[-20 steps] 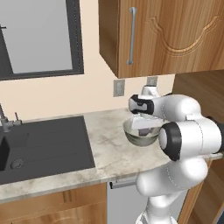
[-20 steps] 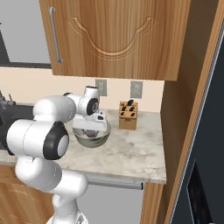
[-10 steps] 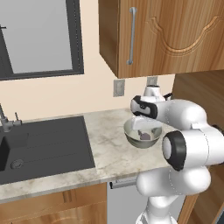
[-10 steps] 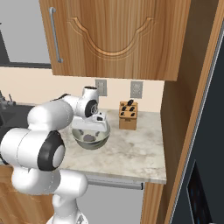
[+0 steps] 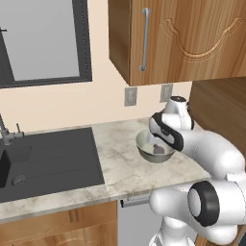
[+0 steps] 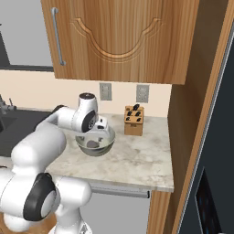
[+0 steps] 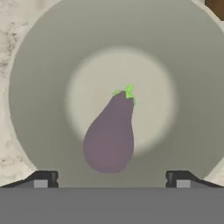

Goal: Take the eggplant, chicken drumstick, and garlic from the freezer and place them in the bowl on the counter.

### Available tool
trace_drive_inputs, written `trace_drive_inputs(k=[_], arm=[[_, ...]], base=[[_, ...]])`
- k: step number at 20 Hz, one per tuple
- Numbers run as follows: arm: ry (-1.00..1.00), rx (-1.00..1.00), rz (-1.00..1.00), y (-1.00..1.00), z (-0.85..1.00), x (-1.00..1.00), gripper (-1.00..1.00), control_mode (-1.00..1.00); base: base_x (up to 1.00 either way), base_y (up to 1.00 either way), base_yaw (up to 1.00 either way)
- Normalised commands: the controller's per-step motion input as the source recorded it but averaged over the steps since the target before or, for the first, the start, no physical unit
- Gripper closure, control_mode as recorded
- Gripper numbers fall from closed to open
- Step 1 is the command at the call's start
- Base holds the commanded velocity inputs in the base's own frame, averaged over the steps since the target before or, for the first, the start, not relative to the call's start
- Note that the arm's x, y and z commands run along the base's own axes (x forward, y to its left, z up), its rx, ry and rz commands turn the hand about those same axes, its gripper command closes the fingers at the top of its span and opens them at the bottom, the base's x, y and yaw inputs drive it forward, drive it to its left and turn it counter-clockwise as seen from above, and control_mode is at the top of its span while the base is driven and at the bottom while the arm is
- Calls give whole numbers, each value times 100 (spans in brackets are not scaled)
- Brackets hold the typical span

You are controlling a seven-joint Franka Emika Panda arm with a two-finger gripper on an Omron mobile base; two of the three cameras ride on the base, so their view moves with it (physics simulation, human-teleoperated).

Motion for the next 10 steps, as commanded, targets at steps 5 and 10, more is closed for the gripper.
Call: trace_drive_inputs(k=[5,10], arm=[[0,0,-1,2,66,-42,-100,-100],[0,0,0,0,70,-69,-100,-100]], base=[[0,0,0],[0,0,0]])
